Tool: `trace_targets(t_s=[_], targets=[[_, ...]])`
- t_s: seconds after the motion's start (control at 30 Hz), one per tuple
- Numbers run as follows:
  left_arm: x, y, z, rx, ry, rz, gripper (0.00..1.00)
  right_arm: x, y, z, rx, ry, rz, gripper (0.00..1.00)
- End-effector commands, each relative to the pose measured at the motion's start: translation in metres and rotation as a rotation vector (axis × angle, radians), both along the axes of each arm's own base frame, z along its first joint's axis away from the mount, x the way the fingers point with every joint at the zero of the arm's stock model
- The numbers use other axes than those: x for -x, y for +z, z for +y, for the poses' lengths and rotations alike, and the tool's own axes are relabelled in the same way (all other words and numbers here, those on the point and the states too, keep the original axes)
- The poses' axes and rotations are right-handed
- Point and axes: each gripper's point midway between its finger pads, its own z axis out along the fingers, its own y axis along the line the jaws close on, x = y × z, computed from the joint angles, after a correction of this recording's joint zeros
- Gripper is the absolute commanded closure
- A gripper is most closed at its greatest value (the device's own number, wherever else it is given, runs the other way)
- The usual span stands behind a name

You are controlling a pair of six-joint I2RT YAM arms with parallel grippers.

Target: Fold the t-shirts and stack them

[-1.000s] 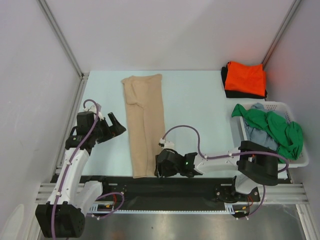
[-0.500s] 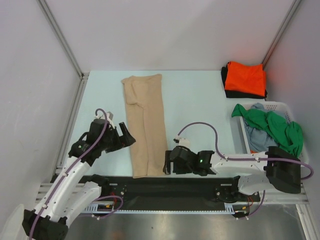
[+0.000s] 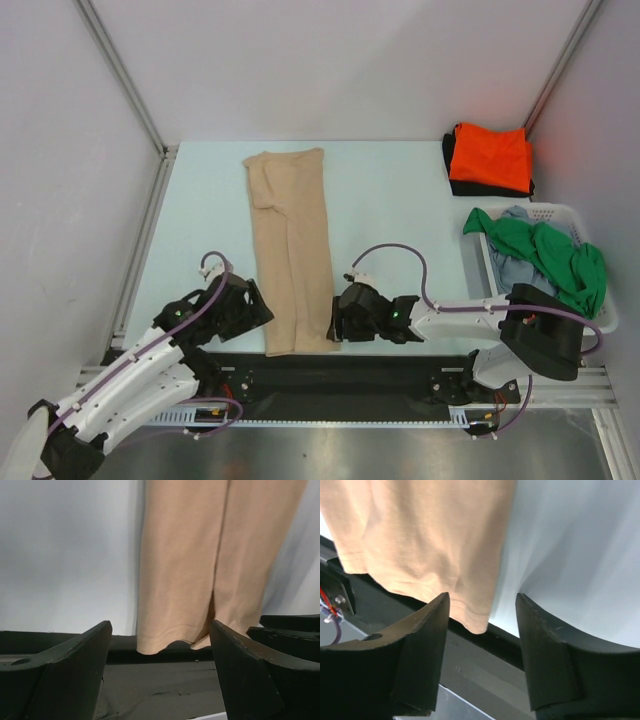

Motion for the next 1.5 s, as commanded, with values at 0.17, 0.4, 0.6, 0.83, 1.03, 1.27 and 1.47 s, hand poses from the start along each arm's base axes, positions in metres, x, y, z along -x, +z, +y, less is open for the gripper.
trace_targets(t_s=[0.17,0.4,0.6,0.83,1.03,1.27,1.47], targets=[[0.013,-0.033,-0.014,0.068,0.031,0.050,0.32,0.012,-0.018,0.003,-0.020,0.046,0.035,0.56],[0.028,-0.054,-0.026,0.123,-0.002,0.099,0.46,0.013,-0.028,-0.011,0.007,0.031,0.045,0.67],[0.033,-0.061,-0.028,0.119,-0.016,0.110,0.47,0.014,-0.032,-0.015,0.012,0.021,0.052,0.71],[0.034,-0.073,-0.032,0.120,-0.023,0.117,0.74,0.016,-0.034,-0.012,0.016,0.031,0.057,0.81],[0.036,-0.066,-0.035,0.112,-0.045,0.115,1.00,0.019,-0.030,-0.016,0.030,0.025,0.062,1.00],[0.043,-0.031,-0.037,0.130,-0.097,0.084,1.00,0.031,0.002,-0.015,0.073,0.007,0.034,1.00],[0.030,0.006,-0.038,0.110,-0.134,-0.004,1.00,0.013,0.029,-0.016,0.111,-0.030,-0.012,1.00]])
